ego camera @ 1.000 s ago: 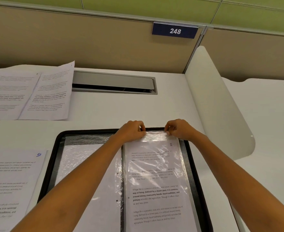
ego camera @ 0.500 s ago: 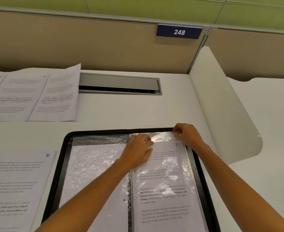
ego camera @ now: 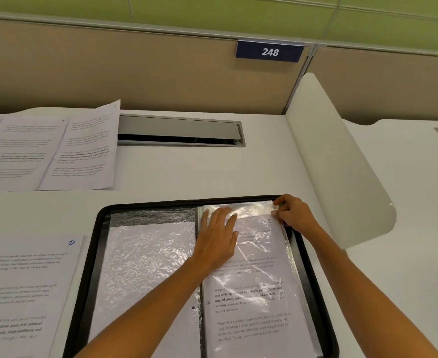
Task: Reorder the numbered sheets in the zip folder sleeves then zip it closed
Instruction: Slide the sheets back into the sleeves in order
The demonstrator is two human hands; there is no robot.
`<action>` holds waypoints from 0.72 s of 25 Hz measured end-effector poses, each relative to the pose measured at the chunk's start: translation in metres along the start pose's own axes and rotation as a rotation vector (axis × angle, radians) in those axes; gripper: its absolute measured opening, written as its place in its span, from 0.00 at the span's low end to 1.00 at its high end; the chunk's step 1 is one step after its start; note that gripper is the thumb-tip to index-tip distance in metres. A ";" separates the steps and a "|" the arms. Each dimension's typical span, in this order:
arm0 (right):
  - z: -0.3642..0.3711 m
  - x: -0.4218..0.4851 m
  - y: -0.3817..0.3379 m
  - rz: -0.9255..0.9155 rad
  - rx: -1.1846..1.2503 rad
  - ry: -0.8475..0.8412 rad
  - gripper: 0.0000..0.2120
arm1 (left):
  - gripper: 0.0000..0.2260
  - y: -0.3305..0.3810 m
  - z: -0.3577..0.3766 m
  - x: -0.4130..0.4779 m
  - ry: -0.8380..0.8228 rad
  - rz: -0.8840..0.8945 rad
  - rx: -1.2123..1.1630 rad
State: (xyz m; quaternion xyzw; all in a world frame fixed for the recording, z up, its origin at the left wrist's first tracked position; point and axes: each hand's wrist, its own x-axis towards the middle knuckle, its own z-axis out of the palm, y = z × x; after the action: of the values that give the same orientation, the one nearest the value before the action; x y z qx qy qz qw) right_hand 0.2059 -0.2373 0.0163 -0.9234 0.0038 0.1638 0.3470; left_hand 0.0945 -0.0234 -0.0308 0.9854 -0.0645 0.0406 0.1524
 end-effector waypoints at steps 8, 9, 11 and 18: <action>0.005 -0.016 0.001 0.087 0.159 0.084 0.08 | 0.20 0.013 -0.001 0.013 -0.034 -0.158 -0.139; 0.005 -0.018 0.002 0.115 0.164 0.089 0.08 | 0.18 0.017 -0.001 0.015 -0.066 -0.166 -0.147; 0.005 -0.024 0.004 0.186 0.201 0.094 0.08 | 0.16 0.021 0.000 0.016 -0.106 -0.145 -0.164; 0.006 -0.042 0.005 0.225 0.106 0.040 0.09 | 0.12 0.024 0.001 0.022 -0.136 -0.117 -0.194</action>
State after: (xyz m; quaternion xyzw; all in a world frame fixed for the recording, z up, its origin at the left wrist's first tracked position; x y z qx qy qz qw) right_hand 0.1640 -0.2416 0.0211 -0.9006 0.1232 0.1826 0.3747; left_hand 0.1129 -0.0493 -0.0223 0.9686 -0.0209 -0.0416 0.2444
